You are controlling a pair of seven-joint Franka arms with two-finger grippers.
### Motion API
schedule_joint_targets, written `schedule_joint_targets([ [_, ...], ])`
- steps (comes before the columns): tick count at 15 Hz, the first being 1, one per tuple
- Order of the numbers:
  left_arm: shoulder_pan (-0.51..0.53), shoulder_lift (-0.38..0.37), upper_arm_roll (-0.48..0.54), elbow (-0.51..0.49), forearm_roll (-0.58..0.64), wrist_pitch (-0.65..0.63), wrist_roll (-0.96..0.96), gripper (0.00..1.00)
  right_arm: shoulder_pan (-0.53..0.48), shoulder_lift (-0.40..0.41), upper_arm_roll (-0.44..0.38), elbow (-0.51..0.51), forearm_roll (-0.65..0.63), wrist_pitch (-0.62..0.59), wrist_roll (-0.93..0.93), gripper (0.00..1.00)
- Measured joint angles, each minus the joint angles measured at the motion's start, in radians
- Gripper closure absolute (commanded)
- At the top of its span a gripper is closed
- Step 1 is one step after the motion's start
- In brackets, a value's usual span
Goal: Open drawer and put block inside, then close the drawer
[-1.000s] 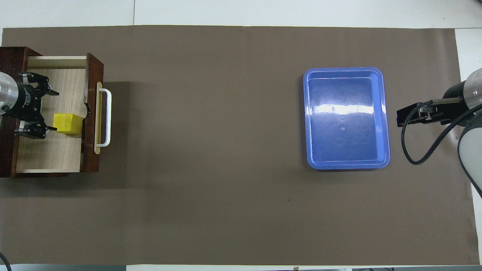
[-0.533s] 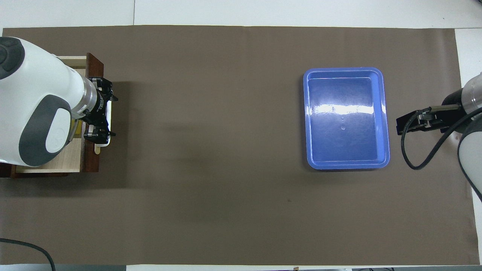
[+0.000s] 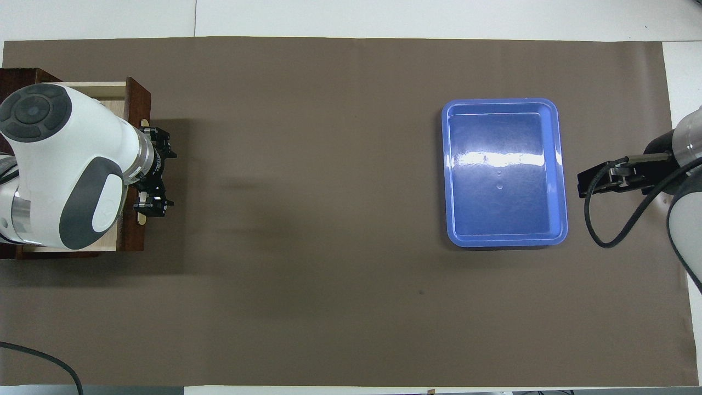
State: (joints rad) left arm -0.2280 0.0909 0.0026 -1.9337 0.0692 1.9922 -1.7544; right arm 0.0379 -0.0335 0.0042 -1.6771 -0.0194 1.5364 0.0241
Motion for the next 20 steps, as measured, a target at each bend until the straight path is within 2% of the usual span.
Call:
schedule_joint_targets([
  [5, 0.050, 0.000, 0.006, 0.000, 0.078, 0.001, 0.014, 0.00, 0.000, 0.000, 0.000, 0.000, 0.000, 0.000, 0.005, 0.00],
  [11, 0.150, -0.006, -0.003, 0.000, 0.076, 0.014, 0.128, 0.00, -0.001, 0.000, -0.001, 0.000, 0.000, 0.000, 0.005, 0.00],
  [17, 0.308, -0.005, 0.010, 0.001, 0.084, 0.064, 0.295, 0.00, -0.002, 0.000, -0.002, 0.000, 0.000, 0.000, 0.005, 0.00],
  [20, 0.337, -0.004, 0.009, 0.001, 0.083, 0.072, 0.340, 0.00, -0.002, 0.000, -0.002, 0.000, 0.000, 0.000, 0.005, 0.00],
])
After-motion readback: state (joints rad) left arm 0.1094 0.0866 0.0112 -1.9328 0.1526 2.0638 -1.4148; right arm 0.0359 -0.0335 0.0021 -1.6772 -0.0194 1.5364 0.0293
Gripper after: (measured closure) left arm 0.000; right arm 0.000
